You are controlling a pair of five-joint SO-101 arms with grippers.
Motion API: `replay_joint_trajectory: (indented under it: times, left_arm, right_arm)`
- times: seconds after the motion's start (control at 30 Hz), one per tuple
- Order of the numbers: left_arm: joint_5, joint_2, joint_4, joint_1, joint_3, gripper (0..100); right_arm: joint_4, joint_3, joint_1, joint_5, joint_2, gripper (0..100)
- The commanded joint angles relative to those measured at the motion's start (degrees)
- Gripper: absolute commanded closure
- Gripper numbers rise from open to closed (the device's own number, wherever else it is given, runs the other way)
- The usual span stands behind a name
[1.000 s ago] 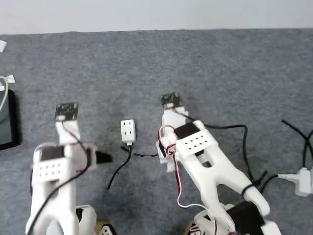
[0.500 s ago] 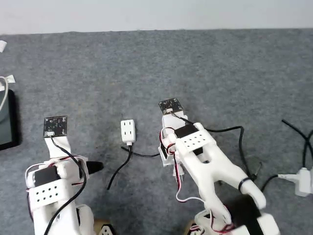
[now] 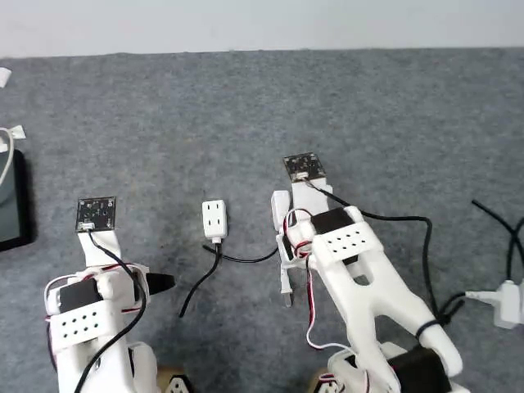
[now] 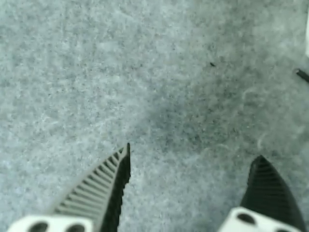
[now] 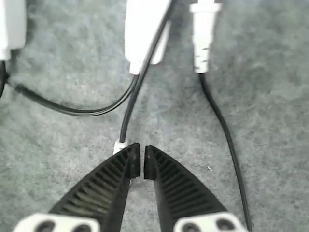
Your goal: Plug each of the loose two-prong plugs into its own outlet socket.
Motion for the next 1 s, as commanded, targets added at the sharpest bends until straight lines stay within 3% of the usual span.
replay_joint_trajectory:
  times: [0.0,0.23,0.43,0.77,0.97]
  left_arm:
    - [-0.4,-0.9,-1.1,0.0,-0.6,69]
    - [-0.4,-0.9,-1.1,0.1,-0.6,69]
    - [-0.4,-0.9,-1.1,0.1,-0.6,69]
    - [-0.4,-1.0,-2.5,1.8,0.8,69]
    - [-0.4,-1.0,-2.6,1.8,0.9,69]
  right_arm:
    - [-0.6,0.9,-1.8,0.4,-4.7,99.0]
    - [-2.2,6.8,-11.2,0.6,-9.5,99.0]
    - [-4.1,7.9,-9.9,0.9,-3.9,99.1]
    - [-2.2,8.4,0.6,5.1,-0.1,99.1]
    - [-2.6,9.1,1.4,5.1,0.0,99.1]
